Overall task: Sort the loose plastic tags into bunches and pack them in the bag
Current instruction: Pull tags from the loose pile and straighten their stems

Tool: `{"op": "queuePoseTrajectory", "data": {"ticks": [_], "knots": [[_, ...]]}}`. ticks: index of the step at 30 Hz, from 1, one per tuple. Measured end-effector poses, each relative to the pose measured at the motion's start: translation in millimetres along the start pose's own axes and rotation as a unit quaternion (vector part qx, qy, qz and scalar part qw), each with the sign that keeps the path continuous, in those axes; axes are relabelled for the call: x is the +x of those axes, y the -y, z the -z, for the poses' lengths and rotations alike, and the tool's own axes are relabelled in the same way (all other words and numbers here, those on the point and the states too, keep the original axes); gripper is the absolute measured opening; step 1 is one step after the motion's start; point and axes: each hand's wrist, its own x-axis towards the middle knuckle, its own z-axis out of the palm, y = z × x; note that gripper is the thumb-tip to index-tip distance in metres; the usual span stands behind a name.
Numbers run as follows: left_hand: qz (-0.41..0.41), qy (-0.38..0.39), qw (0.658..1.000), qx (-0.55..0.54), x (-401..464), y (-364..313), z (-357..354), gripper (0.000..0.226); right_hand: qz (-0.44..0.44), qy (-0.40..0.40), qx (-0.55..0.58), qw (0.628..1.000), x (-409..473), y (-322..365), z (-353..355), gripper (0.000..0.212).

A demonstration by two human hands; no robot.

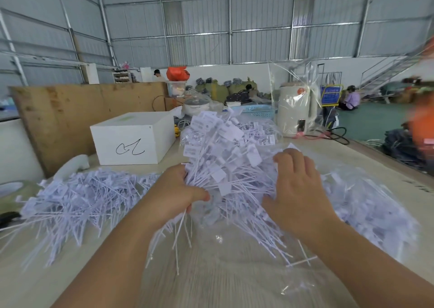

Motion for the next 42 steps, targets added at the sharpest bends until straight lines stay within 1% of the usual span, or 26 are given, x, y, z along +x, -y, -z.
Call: {"op": "queuePoseTrajectory", "data": {"ticks": [2,3,5,7,12,13,15,17,19,23,25,27,29,32,34,36,39,42], "knots": [[-0.003,0.012,1.0,0.001,-1,1,3,0.022,-0.019,0.048,0.017,0.999,3,-4,-5,0.088],[-0.007,0.018,1.0,0.001,-1,2,5,0.02,-0.031,0.074,0.029,0.996,4,-6,-6,0.092],[-0.011,0.025,1.0,0.004,-1,3,7,0.02,-0.054,0.112,0.062,0.99,7,-9,-8,0.089],[-0.01,0.033,0.999,0.012,-1,4,9,0.021,-0.061,0.128,0.092,0.986,8,-13,-10,0.086],[-0.024,0.033,0.998,0.055,3,10,15,0.023,-0.006,0.089,0.087,0.992,12,-18,-10,0.066],[-0.024,0.029,0.998,0.06,4,11,16,0.024,0.012,0.073,0.079,0.994,12,-18,-11,0.057],[-0.026,0.013,0.997,0.068,5,13,19,0.021,0.057,0.027,0.067,0.996,12,-18,-10,0.03],[-0.028,-0.012,0.996,0.084,7,15,22,0.019,0.093,-0.004,0.06,0.994,13,-16,-8,0.035],[-0.03,-0.035,0.995,0.094,8,17,26,0.019,0.107,-0.015,0.041,0.993,16,-14,-6,0.025],[-0.022,-0.058,0.995,0.083,11,19,34,0.017,0.118,-0.016,0.026,0.993,21,-7,-1,0.02],[0.003,-0.064,0.995,0.072,15,23,42,0.018,0.133,-0.004,0.025,0.991,23,-1,2,0.023],[0.028,-0.06,0.995,0.078,17,29,55,0.019,0.151,0.021,0.002,0.988,26,6,4,0.036],[0.055,-0.057,0.994,0.075,16,38,69,0.022,0.166,0.038,-0.03,0.985,29,13,3,0.042],[0.09,-0.094,0.99,0.056,10,58,82,0.03,0.168,0.055,-0.059,0.982,31,25,-4,0.06],[0.115,-0.118,0.984,0.065,6,71,82,0.032,0.167,0.064,-0.074,0.981,33,31,-9,0.068],[0.13,-0.132,0.98,0.069,7,78,80,0.031,0.172,0.068,-0.089,0.979,35,36,-13,0.064],[0.149,-0.152,0.976,0.044,12,81,83,0.024,0.184,0.072,-0.111,0.974,37,41,-16,0.047],[0.172,-0.169,0.971,0.002,13,85,87,0.023,0.178,0.063,-0.126,0.974,40,42,-17,0.042]]}}
